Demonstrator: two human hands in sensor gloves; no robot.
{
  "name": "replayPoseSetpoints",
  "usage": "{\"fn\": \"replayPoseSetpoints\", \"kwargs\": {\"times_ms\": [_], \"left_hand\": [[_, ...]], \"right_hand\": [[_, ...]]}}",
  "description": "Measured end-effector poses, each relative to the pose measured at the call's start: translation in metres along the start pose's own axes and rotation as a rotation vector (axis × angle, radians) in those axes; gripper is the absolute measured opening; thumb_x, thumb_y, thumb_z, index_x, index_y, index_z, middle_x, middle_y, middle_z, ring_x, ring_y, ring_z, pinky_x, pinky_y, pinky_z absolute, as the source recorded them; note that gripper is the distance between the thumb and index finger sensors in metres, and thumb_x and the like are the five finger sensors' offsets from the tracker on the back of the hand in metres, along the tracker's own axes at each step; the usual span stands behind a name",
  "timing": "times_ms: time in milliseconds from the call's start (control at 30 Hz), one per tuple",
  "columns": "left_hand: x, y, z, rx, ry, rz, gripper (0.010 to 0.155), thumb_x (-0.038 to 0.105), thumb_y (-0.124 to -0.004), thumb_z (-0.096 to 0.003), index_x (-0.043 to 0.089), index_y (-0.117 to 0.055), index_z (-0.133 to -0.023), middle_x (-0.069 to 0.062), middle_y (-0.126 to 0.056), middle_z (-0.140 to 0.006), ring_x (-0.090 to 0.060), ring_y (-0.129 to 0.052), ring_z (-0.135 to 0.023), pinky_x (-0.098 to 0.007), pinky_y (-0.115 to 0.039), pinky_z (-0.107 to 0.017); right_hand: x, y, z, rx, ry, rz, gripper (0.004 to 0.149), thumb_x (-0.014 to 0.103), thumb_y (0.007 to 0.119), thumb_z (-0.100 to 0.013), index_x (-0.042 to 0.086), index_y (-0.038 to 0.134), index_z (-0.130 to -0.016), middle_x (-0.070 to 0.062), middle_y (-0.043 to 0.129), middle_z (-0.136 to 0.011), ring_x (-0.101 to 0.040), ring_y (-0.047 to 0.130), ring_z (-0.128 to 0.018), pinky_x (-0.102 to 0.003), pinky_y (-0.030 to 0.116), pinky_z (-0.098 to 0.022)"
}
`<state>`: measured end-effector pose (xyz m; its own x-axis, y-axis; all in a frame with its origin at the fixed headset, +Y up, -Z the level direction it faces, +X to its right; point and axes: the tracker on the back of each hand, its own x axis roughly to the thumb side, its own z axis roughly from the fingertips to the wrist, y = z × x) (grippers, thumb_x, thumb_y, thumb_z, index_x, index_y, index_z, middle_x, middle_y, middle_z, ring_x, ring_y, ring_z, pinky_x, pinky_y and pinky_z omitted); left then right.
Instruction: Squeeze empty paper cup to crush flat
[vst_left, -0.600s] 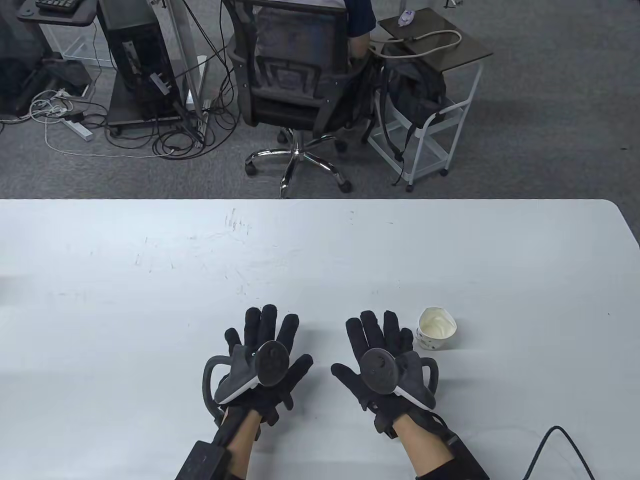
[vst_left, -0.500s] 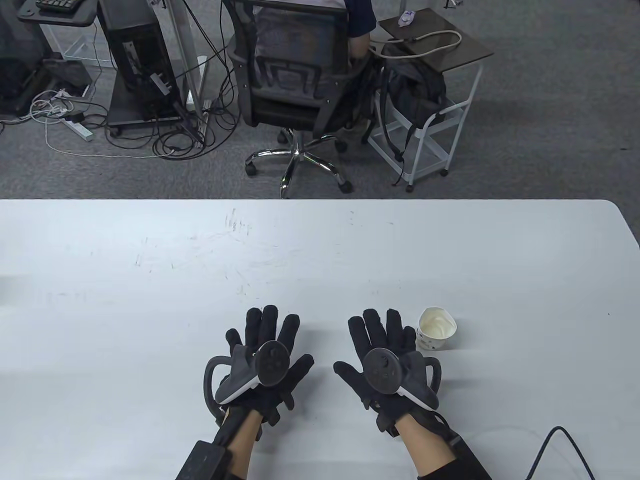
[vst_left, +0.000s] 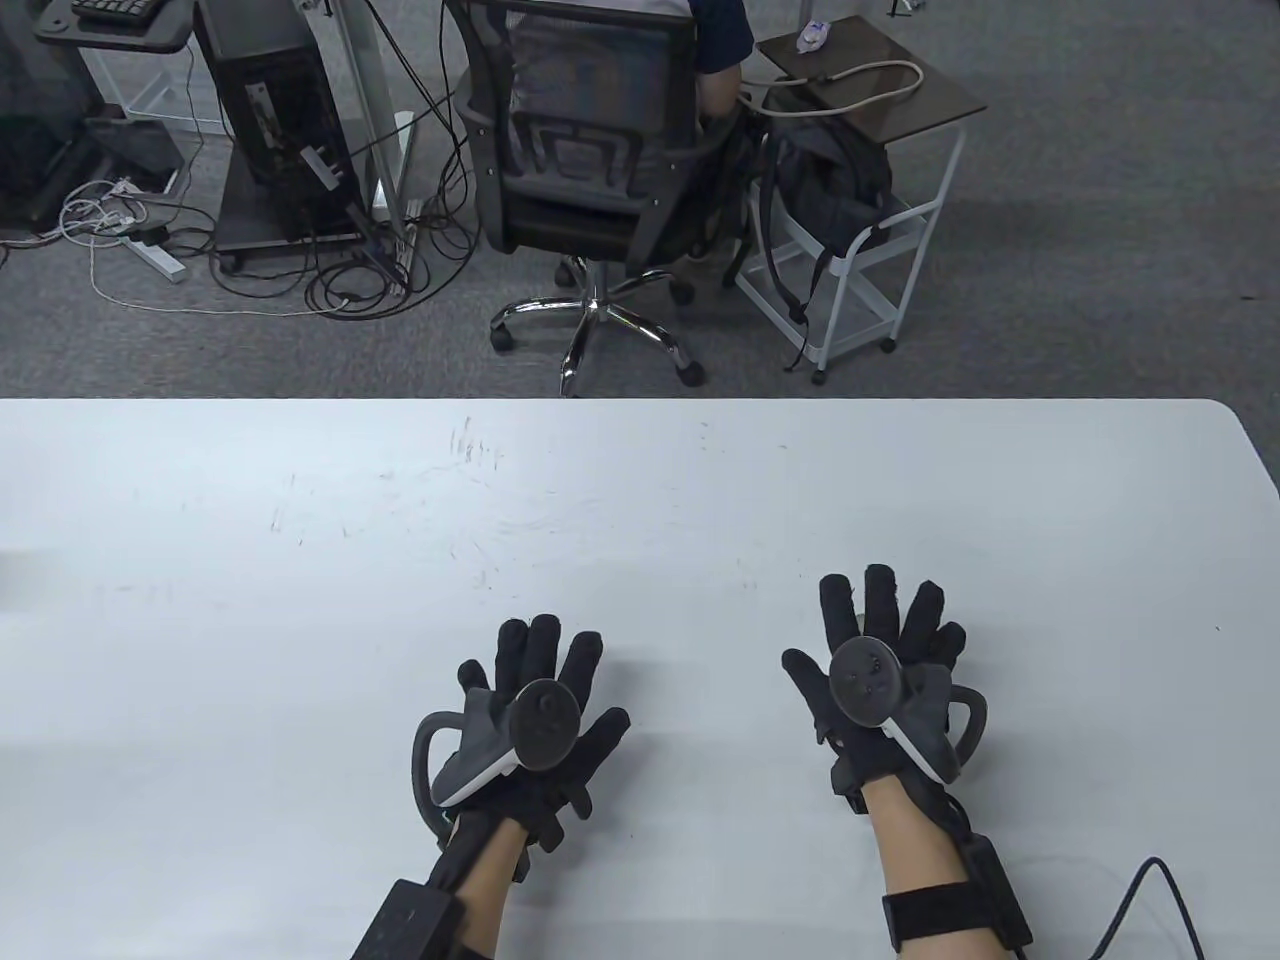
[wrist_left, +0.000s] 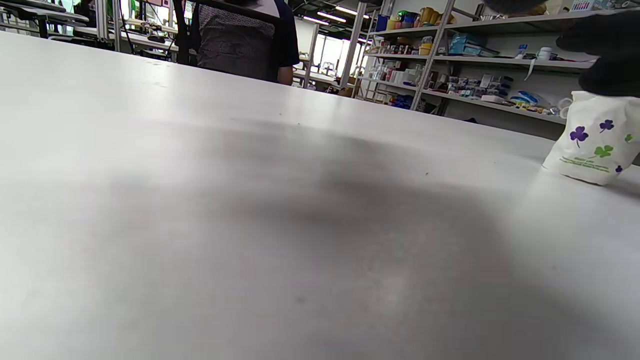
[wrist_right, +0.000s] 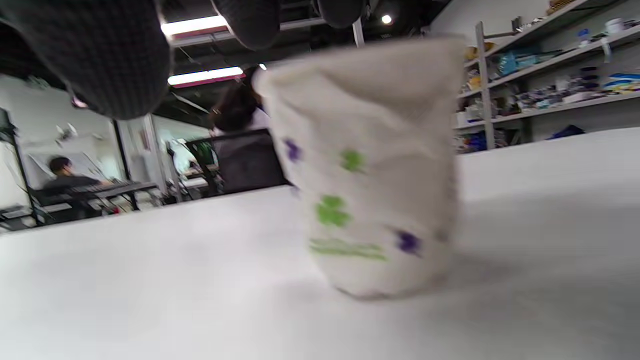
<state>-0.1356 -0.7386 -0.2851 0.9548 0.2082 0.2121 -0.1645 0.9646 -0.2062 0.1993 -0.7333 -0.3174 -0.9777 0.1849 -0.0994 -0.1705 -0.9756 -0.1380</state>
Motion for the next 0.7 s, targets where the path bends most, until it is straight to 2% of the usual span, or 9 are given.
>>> {"fn": "replayPoseSetpoints", "kwargs": {"times_ms": [233,367,433,533,600,700], "left_hand": [[0.002,-0.002,-0.001,-0.027,-0.003,-0.006,0.081,0.075,-0.054,-0.0566,0.035,-0.025,-0.120,-0.008,-0.013,-0.126,-0.036,-0.005,-0.112,-0.072,-0.024,-0.070],[0.002,-0.005,-0.001,-0.037,0.004,0.034,0.080,0.074,-0.054,-0.0571,0.034,-0.026,-0.120,-0.008,-0.015,-0.126,-0.036,-0.007,-0.112,-0.072,-0.025,-0.071],[0.003,-0.006,-0.001,-0.042,0.009,0.031,0.080,0.074,-0.054,-0.0573,0.034,-0.026,-0.120,-0.008,-0.015,-0.126,-0.036,-0.007,-0.112,-0.072,-0.026,-0.071],[0.003,-0.006,-0.003,-0.046,0.002,0.064,0.080,0.074,-0.053,-0.0579,0.034,-0.025,-0.121,-0.008,-0.015,-0.126,-0.036,-0.008,-0.112,-0.072,-0.027,-0.071],[0.002,-0.008,-0.003,-0.039,-0.003,0.198,0.079,0.074,-0.053,-0.0582,0.034,-0.025,-0.121,-0.008,-0.015,-0.126,-0.036,-0.008,-0.112,-0.072,-0.028,-0.072],[0.001,-0.009,-0.004,-0.053,-0.023,0.283,0.079,0.074,-0.053,-0.0584,0.034,-0.025,-0.121,-0.008,-0.015,-0.126,-0.037,-0.008,-0.113,-0.071,-0.029,-0.073]], "right_hand": [[-0.014,0.020,-0.005,0.145,0.052,-0.044,0.083,0.061,0.080,-0.045,0.037,0.034,-0.110,-0.010,0.021,-0.119,-0.055,0.028,-0.102,-0.069,0.045,-0.068],[-0.011,0.018,-0.004,0.088,0.060,-0.030,0.075,0.053,0.083,-0.046,0.035,0.045,-0.108,-0.011,0.038,-0.116,-0.052,0.056,-0.095,-0.057,0.064,-0.061],[-0.008,0.015,-0.003,0.081,0.058,-0.056,0.073,0.052,0.083,-0.046,0.035,0.047,-0.107,-0.013,0.044,-0.113,-0.050,0.065,-0.090,-0.055,0.069,-0.057],[-0.001,0.009,0.000,0.052,0.044,-0.154,0.071,0.052,0.082,-0.046,0.036,0.049,-0.106,-0.013,0.048,-0.111,-0.049,0.070,-0.087,-0.054,0.071,-0.056],[0.006,0.007,0.003,0.056,0.027,-0.269,0.070,0.053,0.081,-0.046,0.036,0.049,-0.106,-0.013,0.048,-0.111,-0.048,0.071,-0.086,-0.053,0.072,-0.055],[0.016,0.007,0.006,0.075,-0.002,-0.426,0.070,0.052,0.081,-0.046,0.036,0.048,-0.106,-0.013,0.047,-0.111,-0.047,0.070,-0.087,-0.053,0.071,-0.056]]}}
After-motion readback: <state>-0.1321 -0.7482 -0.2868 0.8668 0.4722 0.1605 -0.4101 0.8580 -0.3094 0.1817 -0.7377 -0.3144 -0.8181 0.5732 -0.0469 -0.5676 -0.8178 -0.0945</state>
